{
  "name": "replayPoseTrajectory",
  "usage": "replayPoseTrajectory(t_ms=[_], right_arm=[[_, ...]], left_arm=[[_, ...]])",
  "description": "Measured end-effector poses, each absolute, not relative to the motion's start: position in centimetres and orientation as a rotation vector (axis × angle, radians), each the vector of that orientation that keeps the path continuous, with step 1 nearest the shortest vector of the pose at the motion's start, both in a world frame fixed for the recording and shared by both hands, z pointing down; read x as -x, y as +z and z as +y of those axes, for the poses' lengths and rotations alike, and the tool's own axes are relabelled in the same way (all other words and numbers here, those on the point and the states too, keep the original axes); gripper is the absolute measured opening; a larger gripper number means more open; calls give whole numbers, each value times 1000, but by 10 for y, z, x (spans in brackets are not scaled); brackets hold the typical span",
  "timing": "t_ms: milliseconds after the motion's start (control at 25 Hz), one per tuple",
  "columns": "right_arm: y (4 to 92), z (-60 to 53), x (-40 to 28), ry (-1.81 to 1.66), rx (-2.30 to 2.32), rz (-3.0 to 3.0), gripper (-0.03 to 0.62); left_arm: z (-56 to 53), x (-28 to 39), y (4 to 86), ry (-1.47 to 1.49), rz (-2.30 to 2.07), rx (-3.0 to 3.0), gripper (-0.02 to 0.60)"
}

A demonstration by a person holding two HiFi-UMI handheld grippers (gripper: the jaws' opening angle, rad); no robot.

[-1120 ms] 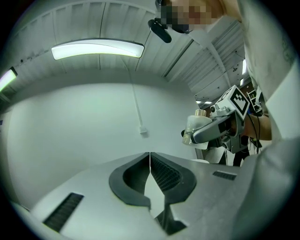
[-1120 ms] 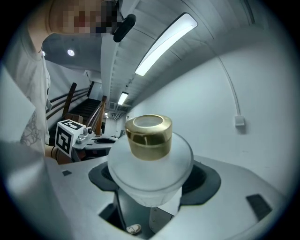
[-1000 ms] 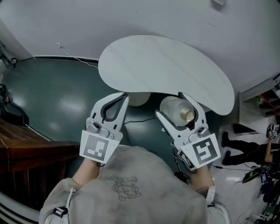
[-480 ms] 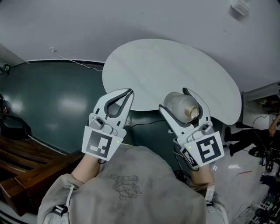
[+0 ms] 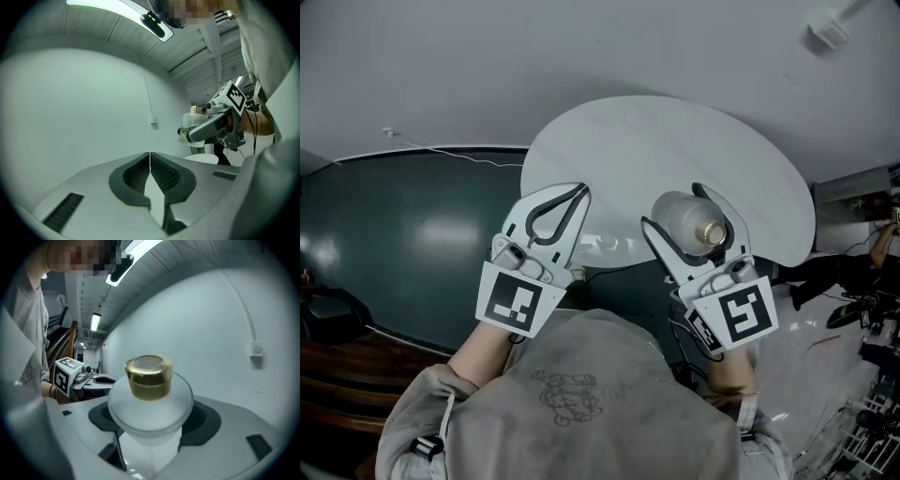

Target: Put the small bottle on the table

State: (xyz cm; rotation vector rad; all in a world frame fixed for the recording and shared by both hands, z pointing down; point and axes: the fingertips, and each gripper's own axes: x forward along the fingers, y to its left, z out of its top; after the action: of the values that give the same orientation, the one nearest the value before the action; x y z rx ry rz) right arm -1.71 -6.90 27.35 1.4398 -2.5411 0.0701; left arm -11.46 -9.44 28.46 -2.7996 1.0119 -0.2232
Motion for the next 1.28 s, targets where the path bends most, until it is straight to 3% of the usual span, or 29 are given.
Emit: replayPoseTrajectory(t_ms=[200, 1280], right_arm=[[278, -95, 29, 65, -1486, -2480, 344], [328, -254, -35, 120, -1358, -2461, 344]], left_arm=[[-121, 128, 289, -213, 952, 2819, 18], [-247, 52, 319, -214, 1162, 2805, 18]])
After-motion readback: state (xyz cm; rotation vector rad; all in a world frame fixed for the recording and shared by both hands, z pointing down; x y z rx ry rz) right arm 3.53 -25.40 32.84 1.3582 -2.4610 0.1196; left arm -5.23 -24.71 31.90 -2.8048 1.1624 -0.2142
